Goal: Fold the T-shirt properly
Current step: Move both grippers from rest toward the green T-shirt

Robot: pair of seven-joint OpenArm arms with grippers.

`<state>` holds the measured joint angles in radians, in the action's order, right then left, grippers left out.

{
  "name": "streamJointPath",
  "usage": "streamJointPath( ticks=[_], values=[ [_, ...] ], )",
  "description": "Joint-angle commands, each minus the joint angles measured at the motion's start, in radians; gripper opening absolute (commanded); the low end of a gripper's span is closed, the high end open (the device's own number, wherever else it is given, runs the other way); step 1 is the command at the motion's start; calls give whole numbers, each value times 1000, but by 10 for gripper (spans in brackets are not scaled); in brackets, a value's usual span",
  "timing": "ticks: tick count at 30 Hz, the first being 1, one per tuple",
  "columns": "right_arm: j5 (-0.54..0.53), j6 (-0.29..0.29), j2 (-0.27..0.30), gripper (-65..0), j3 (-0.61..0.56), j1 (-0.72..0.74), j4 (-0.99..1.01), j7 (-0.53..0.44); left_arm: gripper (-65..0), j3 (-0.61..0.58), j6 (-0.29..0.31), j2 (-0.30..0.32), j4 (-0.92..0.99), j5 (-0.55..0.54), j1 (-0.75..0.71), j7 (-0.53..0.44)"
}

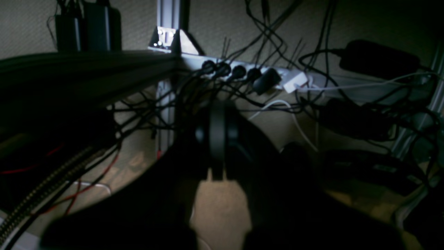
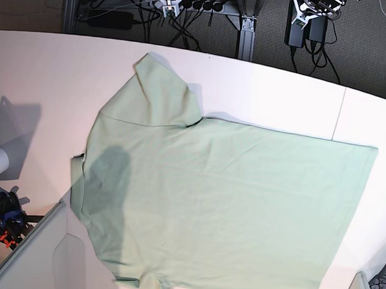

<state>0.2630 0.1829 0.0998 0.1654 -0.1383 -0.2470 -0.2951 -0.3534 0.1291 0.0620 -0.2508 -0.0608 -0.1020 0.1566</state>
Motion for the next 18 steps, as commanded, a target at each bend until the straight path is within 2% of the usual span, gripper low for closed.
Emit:
streamJointPath(
  ticks=[1,11,14,16,18],
  values=[
    [-2,0,10,-650,3,-4,-5,-16,-577,-1,14,10,-5,2,-1,-3],
    [-2,47,22,-650,3,-33,-25,-19,-576,-1,14,84,-8,-3,-14,-11],
    [-2,87,22,-650,3,-80,-75,-19,-576,0,15,104,-40,-3,-40,-9],
    [-2,116,23,-650,3,-120,-121,-19,-576,0,40,121,-88,-3,-80,-11],
    [-2,140,27,-650,3,-164,-168,-19,-576,0,97,139,-148,-3,-132,-34]
  ],
)
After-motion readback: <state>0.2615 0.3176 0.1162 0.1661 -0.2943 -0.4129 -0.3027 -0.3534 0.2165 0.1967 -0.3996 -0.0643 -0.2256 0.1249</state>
